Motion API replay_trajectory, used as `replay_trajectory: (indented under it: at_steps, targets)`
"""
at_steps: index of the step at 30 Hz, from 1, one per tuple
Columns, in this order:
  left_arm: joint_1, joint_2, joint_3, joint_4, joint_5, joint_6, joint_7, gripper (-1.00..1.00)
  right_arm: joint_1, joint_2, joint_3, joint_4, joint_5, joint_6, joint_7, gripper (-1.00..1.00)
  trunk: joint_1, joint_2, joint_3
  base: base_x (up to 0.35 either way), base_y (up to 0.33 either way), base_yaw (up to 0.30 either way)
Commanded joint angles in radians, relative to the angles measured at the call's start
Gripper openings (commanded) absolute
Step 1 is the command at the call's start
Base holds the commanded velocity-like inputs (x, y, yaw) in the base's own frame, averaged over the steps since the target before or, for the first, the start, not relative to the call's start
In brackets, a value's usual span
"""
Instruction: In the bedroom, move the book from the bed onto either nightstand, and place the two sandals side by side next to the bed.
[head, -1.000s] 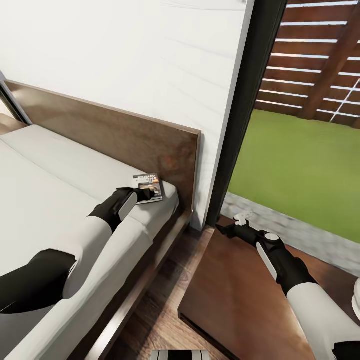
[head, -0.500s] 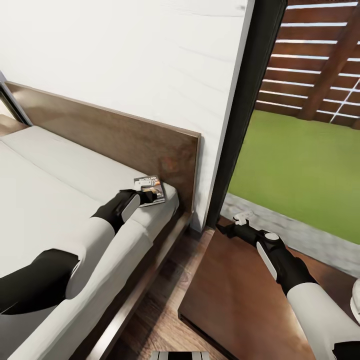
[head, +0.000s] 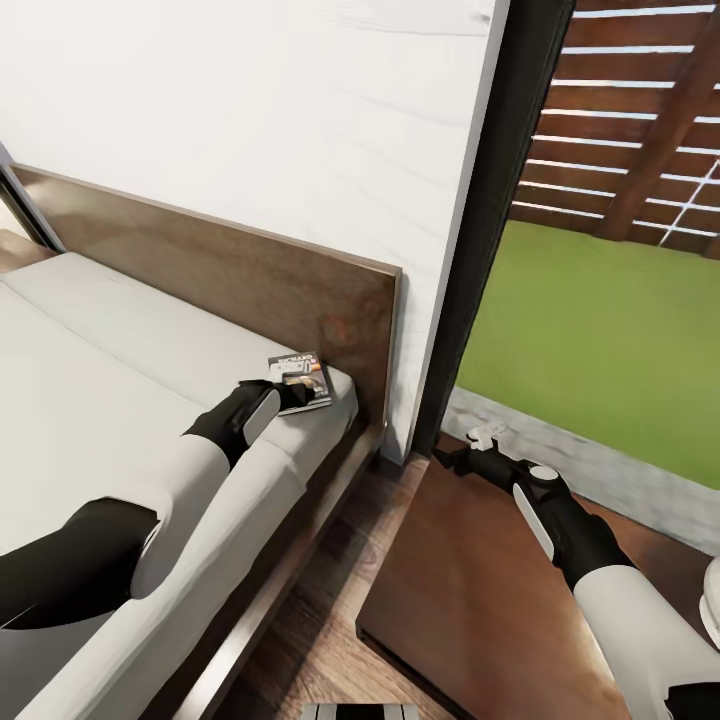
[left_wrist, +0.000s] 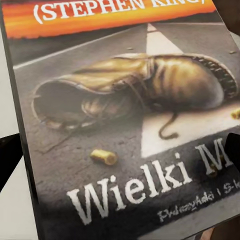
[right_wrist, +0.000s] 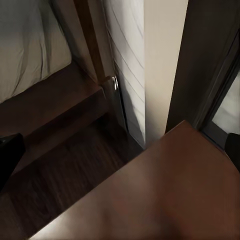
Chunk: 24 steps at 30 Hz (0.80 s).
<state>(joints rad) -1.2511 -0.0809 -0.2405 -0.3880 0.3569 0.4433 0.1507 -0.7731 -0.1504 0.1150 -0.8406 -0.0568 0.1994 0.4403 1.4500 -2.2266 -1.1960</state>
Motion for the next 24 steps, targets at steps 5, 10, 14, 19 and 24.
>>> replay_trajectory:
  at_steps: [5, 10, 14, 19, 24]
  targets:
    - [0.001, 0.000, -0.003, 0.034, 0.020, -0.002, -0.003, 1.00, 0.000, 0.000, 0.000, 0.000, 0.000, 0.000, 0.000, 1.00, 0.000, 0.000, 0.000, 0.000, 0.000, 0.000]
    - [0.001, -0.002, -0.004, 0.034, 0.020, -0.002, -0.005, 1.00, 0.000, 0.000, 0.000, 0.000, 0.000, 0.000, 0.000, 1.00, 0.000, 0.000, 0.000, 0.000, 0.000, 0.000]
    - [0.001, -0.007, -0.004, 0.034, 0.020, -0.002, -0.005, 1.00, 0.000, 0.000, 0.000, 0.000, 0.000, 0.000, 0.000, 1.00, 0.000, 0.000, 0.000, 0.000, 0.000, 0.000]
    - [0.001, -0.009, -0.004, 0.034, 0.020, -0.002, -0.005, 1.00, 0.000, 0.000, 0.000, 0.000, 0.000, 0.000, 0.000, 1.00, 0.000, 0.000, 0.000, 0.000, 0.000, 0.000]
    - [0.001, -0.012, -0.004, 0.034, 0.019, -0.002, -0.005, 1.00, 0.000, 0.000, 0.000, 0.000, 0.000, 0.000, 0.000, 1.00, 0.000, 0.000, 0.000, 0.000, 0.000, 0.000]
